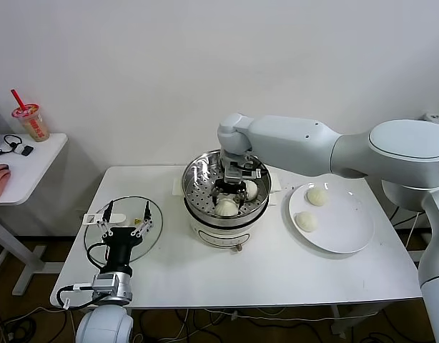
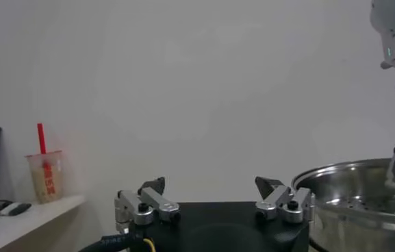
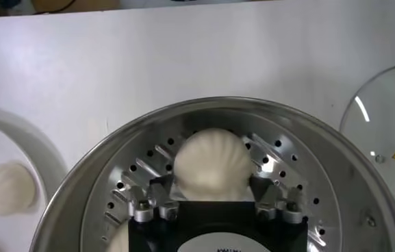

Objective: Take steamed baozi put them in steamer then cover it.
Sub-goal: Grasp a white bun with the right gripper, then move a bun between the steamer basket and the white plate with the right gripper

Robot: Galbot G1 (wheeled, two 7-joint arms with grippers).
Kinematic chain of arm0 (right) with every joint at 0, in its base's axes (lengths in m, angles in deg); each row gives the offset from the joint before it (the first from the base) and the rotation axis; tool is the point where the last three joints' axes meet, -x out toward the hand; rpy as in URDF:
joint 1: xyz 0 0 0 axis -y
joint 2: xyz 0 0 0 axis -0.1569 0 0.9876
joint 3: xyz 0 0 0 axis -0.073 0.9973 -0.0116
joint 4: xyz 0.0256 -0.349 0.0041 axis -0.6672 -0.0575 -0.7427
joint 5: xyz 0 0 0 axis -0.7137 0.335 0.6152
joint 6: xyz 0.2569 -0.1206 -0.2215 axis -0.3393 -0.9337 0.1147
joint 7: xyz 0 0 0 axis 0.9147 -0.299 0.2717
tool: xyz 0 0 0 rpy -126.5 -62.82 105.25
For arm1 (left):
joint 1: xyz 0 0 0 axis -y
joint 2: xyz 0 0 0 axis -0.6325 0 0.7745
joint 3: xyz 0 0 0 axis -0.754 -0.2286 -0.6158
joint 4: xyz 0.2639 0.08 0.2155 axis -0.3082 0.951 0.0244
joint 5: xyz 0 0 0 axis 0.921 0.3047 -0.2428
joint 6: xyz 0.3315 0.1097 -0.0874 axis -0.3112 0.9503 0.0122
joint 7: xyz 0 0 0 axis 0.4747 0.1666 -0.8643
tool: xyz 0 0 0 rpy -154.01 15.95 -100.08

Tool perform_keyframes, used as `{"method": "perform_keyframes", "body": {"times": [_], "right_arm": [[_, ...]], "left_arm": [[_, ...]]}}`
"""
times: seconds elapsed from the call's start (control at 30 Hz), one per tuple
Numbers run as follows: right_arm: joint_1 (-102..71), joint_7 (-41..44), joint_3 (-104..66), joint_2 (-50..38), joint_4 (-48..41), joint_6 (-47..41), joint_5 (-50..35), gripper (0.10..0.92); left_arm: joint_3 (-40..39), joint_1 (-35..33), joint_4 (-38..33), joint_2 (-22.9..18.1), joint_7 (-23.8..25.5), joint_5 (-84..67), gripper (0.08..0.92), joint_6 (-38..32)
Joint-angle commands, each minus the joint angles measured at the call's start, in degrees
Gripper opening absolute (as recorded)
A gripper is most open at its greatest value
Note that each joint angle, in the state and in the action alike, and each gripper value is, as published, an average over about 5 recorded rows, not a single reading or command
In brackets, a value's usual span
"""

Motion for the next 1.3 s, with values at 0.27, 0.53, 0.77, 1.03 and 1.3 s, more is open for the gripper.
{"method": "perform_keyframes", "body": {"times": [0.27,0.53,0.77,1.03,1.3], "right_arm": [[1.62,0.08,-0.35,0.28,-0.31,-0.49,-1.52,0.637],[5.97,0.26,-0.27,-1.25,0.15,-0.99,-4.06,0.644],[11.24,0.63,0.15,-4.71,1.57,-0.97,-5.73,0.645],[16.62,1.60,1.52,-13.85,4.37,-0.42,-6.01,0.645],[17.03,2.65,1.60,-24.85,6.54,-0.49,-1.81,0.645]], "left_arm": [[-0.27,0.23,0.01,0.07,0.00,0.12,0.823,0.08],[-0.62,0.34,-0.39,0.08,-0.09,0.33,0.823,0.36],[-1.91,0.93,-0.64,-0.01,-0.63,1.03,0.823,0.97],[-2.68,1.01,-0.70,-0.01,-0.78,1.44,0.823,1.29],[-3.69,1.35,-0.52,-0.20,-0.94,1.86,0.823,1.66]]}}
